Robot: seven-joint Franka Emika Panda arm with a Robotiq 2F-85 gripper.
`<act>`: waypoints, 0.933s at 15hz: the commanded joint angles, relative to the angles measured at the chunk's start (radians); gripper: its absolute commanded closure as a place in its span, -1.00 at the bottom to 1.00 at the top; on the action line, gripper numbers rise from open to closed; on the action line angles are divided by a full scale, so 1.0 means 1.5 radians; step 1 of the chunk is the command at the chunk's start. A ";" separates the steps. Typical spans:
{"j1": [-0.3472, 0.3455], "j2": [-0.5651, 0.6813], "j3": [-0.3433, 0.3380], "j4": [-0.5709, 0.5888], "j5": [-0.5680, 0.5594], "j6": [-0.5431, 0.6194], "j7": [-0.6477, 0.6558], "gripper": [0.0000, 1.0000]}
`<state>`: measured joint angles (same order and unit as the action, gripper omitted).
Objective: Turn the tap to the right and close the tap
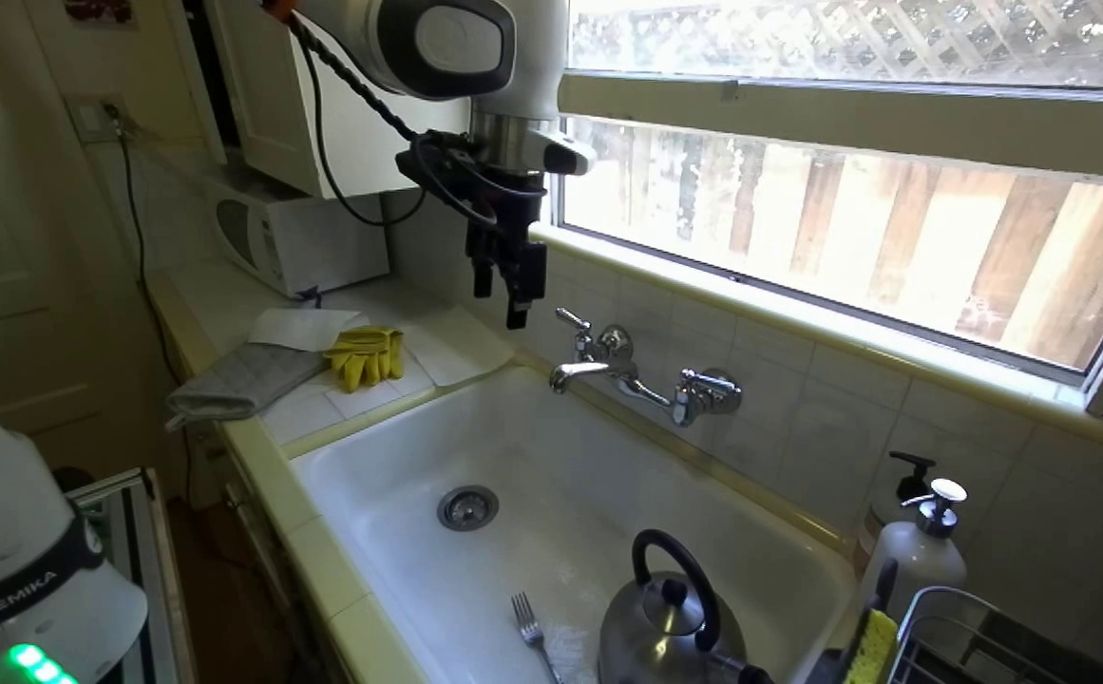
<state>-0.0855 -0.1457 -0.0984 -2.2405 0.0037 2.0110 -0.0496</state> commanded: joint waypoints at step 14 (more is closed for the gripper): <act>-0.010 -0.038 -0.017 -0.041 0.001 0.059 -0.038 -1.00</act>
<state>-0.1000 -0.2024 -0.1252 -2.3033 0.0045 2.1021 -0.1064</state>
